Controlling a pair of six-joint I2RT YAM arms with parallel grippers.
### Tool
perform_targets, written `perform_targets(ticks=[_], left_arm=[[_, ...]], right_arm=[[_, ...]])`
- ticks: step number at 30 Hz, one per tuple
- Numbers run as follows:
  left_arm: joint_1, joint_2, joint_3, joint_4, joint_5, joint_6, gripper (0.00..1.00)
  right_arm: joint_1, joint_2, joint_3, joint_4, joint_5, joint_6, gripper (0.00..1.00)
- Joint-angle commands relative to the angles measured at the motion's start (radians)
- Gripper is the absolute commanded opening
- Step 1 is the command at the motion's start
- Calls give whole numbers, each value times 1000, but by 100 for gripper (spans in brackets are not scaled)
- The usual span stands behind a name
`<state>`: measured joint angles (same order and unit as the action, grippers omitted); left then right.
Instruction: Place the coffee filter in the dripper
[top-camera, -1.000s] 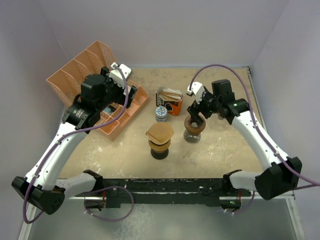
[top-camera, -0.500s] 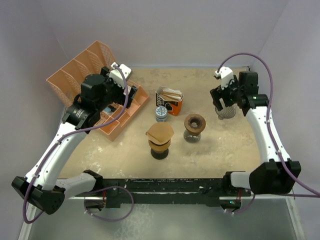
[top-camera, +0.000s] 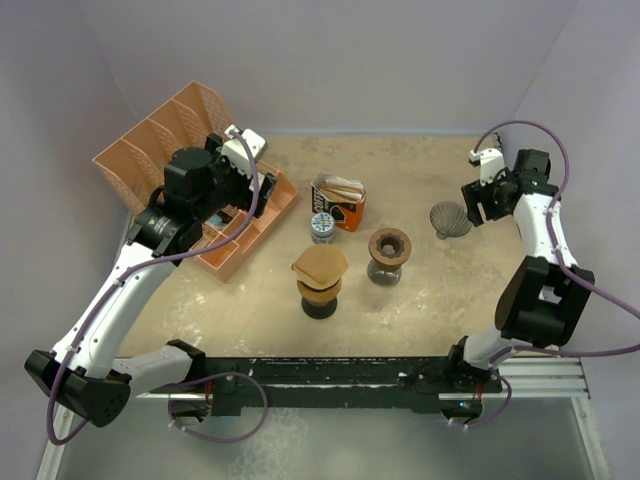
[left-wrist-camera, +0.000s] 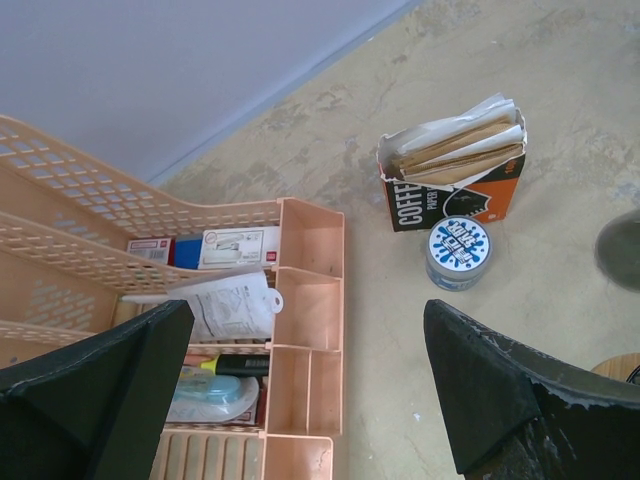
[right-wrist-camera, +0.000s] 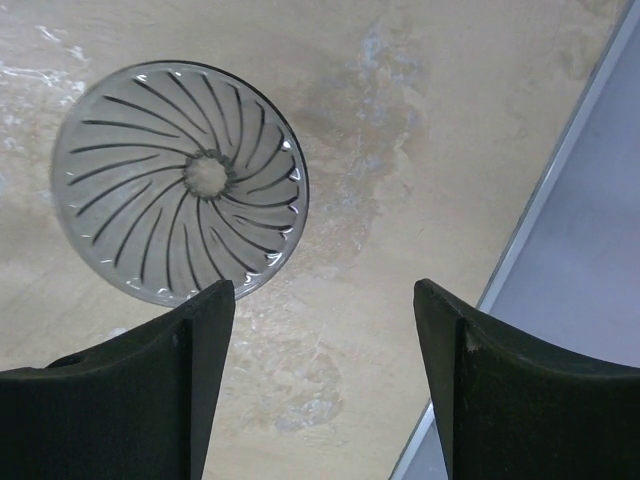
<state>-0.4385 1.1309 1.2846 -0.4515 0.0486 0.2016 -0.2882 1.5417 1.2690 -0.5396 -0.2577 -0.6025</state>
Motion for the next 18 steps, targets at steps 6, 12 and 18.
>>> perform_targets(ticks=[6,12,18], left_arm=[[4,-6,37,23,26,-1,100],[4,-4,42,21,28,-1,100],[4,-2,45,20,31,1,100]], right_arm=[[-42,107,32,11,-160,-59,70],[-44,167,45,23,-224,-37,63],[-44,206,50,48,-240,-12,52]])
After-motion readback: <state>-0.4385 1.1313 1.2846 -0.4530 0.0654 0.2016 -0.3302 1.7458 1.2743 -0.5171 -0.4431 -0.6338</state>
